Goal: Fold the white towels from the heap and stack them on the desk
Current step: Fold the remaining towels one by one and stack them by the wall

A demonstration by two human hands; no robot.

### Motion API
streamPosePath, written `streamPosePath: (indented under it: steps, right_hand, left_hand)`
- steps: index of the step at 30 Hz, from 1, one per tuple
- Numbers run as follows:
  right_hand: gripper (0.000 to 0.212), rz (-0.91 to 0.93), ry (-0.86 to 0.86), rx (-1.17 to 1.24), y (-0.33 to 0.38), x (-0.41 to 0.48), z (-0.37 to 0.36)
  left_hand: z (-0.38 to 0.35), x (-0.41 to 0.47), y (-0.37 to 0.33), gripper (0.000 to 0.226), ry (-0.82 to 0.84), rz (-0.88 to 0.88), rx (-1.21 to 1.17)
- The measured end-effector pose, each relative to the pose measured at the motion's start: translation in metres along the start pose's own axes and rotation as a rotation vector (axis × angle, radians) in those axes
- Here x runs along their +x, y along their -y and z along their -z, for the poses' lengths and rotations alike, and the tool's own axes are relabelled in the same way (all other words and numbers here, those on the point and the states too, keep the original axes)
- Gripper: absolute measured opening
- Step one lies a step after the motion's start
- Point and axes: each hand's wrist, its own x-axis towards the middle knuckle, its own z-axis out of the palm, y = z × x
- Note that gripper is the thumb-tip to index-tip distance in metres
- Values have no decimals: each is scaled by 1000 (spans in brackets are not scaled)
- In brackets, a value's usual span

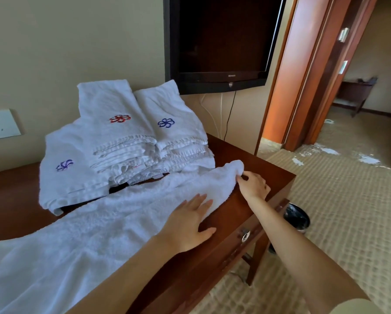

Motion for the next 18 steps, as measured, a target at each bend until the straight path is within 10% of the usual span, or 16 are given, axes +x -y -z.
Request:
streamPosePath:
  steps: [8, 18]
  right_hand:
    - [58, 142, 155, 634, -10, 7, 5]
    - [38, 478, 332, 421, -5, 5, 9]
  left_hand:
    - [-27, 30, -3, 55, -150, 72, -1]
    - [-23, 30, 3, 44, -173, 79, -315]
